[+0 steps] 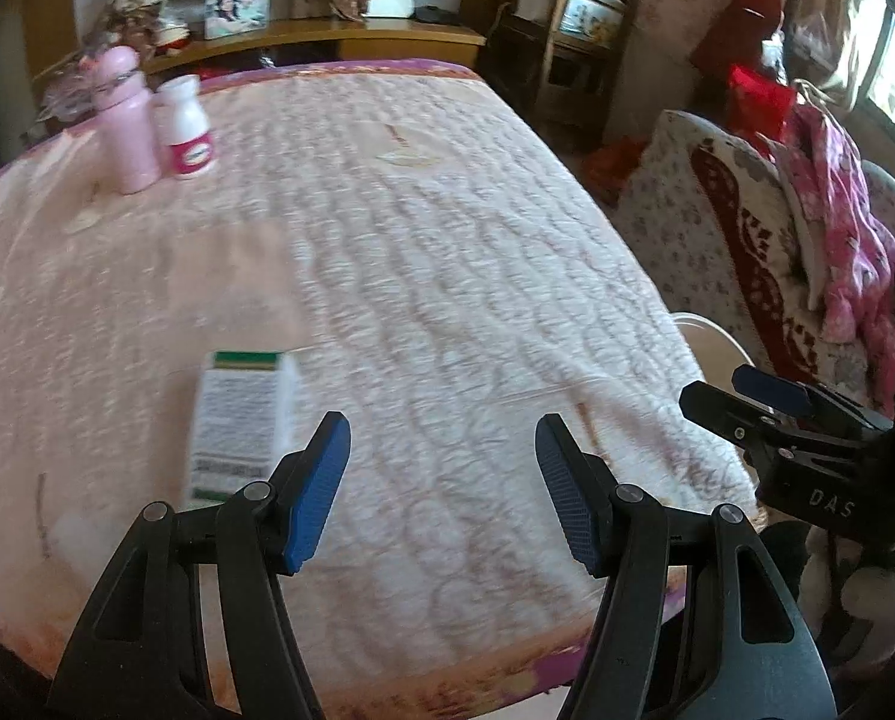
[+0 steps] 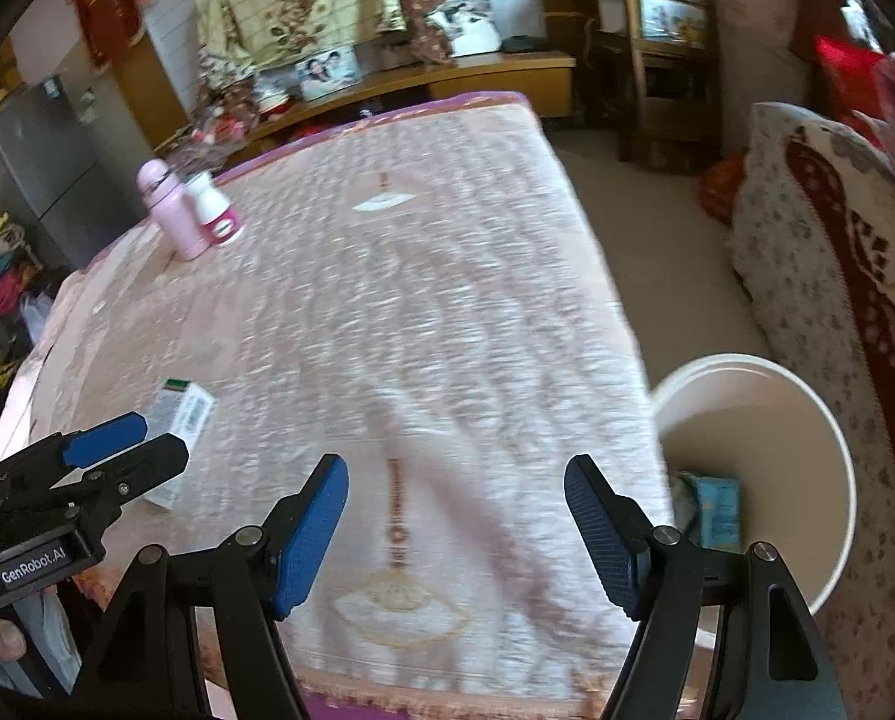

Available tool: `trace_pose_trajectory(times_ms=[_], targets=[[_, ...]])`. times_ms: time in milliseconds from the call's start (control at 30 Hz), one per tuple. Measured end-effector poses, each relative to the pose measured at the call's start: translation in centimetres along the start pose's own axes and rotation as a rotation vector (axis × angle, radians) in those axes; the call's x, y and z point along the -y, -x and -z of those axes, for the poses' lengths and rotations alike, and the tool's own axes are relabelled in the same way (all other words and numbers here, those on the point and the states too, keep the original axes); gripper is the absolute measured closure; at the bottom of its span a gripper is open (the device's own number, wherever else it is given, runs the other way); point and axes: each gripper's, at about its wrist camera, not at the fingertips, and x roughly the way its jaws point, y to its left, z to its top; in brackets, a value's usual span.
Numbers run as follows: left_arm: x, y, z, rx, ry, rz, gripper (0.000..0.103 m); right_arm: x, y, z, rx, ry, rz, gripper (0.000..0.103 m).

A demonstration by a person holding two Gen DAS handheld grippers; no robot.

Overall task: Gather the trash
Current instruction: 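Move both tools back over the white block and green-white box on the bed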

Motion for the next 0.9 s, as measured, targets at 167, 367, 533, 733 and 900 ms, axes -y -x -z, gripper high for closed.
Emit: trace_pose_trajectory(times_ms=[167,367,533,733,900], targets=[[-2.5,1.3,1.0,0.017,0.038,-0.033,0.04,-2.8,-0.8,0.1,-0.012,0.04,-0.034,0.031],[-5.3,2.8,2.0,0.028,0.085,-0.069,0.04,-6.2,-1.8,0.3,-0.029,0.088,-0.072,0.03],[-7.2,4.0,2.7,0.036,0.121,-0.095,0.04,-8.4,-2.3,0.2,-0.035,0.118,-0.096,0.03],[-9.6,5.3,3.8,0.034,0.155,-0.118,0.04,-10.9,-3.0,0.0,-0.045,0.154,-0.124,0.03],[-12.2,6.1,4.6,0.021,0.209,-0.125,0.04,-12.7,-3.8,0.0,-0.061,0.173,-0.148,0.03]])
